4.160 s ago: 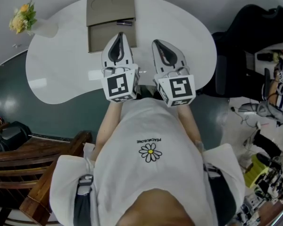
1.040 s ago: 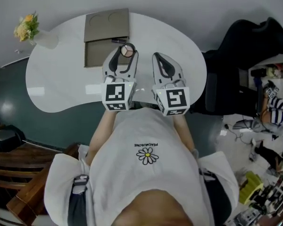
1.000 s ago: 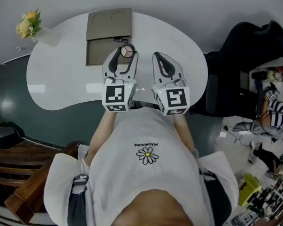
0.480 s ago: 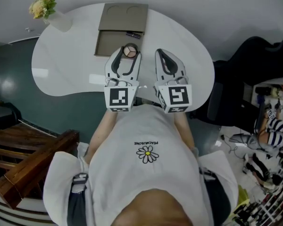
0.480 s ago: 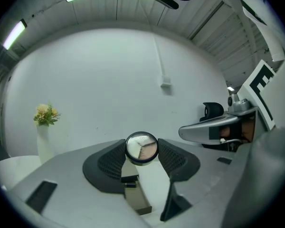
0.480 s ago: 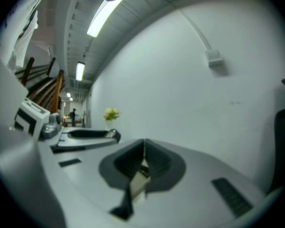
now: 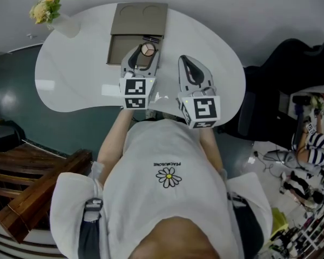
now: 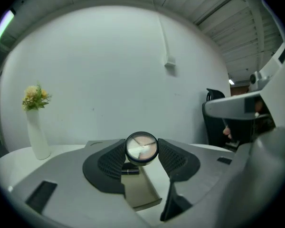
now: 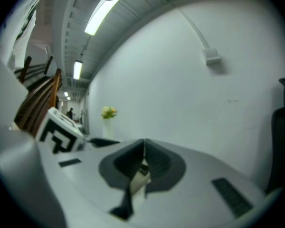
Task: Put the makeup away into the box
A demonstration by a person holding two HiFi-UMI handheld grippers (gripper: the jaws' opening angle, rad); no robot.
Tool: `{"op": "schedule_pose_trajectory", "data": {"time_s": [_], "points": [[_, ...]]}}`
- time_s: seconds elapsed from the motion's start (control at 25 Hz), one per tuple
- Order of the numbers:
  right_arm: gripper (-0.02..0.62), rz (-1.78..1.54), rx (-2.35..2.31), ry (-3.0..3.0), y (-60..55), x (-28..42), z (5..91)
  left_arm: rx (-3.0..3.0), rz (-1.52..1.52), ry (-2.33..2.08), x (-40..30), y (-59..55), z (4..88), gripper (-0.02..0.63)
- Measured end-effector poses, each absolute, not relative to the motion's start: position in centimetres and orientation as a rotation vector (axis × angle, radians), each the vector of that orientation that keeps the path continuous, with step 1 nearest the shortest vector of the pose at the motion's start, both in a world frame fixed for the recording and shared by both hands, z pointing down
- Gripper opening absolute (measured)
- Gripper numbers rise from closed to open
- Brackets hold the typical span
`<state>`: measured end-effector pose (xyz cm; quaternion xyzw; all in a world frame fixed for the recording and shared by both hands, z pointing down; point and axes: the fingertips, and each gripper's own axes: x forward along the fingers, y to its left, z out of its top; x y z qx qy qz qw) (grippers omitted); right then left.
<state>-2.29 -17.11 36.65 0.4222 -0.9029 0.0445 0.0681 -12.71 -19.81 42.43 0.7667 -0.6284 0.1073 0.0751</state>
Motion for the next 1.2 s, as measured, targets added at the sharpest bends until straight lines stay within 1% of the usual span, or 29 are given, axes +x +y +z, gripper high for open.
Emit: {"op": "schedule_pose_trajectory", "data": {"time_s": [0.16,0.28,0.48,0.68,0.92,1.2], "points": [[0.031,0.156,1.285,-2.69,-16.9,-2.1,37.2,2.188,0.579,-1.718,-13.9,-22.5,48.4,0.225],[0.031,0.186,1.3,-2.664,-16.8,-1.6,37.9,2.121,0.719,-1.599,-14.2,-23.5,51.8,0.225],[0.031,0.283,1.362,-2.63,-16.7,-0.1,38.8,2.129,0.923,-1.4,-13.6,-24.8,55.7,0.225],[0.031,0.323,1.432,-2.578,-16.3,1.6,39.5,2.123,1.087,-1.299,-13.9,-26.2,57.8,0.225],[0.031,0.346,1.495,-2.521,-15.8,3.5,40.2,2.084,1.134,-1.214,-14.1,-26.1,60.1,0.225],[0.031,0.342,1.531,-2.499,-15.4,4.4,40.3,2.11,1.119,-1.224,-13.7,-26.7,60.0,0.226]]}}
